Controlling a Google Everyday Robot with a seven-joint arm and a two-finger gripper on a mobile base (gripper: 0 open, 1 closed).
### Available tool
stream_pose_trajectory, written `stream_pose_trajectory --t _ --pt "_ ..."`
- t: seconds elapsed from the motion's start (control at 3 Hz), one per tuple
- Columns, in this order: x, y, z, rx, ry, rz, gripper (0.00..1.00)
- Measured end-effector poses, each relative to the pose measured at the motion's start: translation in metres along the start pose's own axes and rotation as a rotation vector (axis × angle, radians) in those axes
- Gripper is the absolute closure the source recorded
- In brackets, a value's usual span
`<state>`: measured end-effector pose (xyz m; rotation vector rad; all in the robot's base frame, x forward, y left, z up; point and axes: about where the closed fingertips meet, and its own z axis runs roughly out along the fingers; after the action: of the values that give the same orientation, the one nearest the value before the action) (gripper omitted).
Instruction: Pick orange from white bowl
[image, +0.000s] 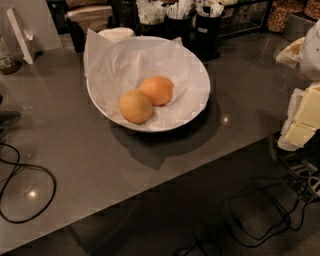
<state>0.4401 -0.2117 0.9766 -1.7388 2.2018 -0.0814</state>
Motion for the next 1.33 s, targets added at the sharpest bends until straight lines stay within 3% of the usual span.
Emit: stream_pose_trajectory --t 0.33,1.33 --pt "-0.021 0.001 0.009 -0.039 -0.069 -0.078 0.0" --pt "-0.115 0.008 0.029 -0.162 -0.276 -0.384 0.0"
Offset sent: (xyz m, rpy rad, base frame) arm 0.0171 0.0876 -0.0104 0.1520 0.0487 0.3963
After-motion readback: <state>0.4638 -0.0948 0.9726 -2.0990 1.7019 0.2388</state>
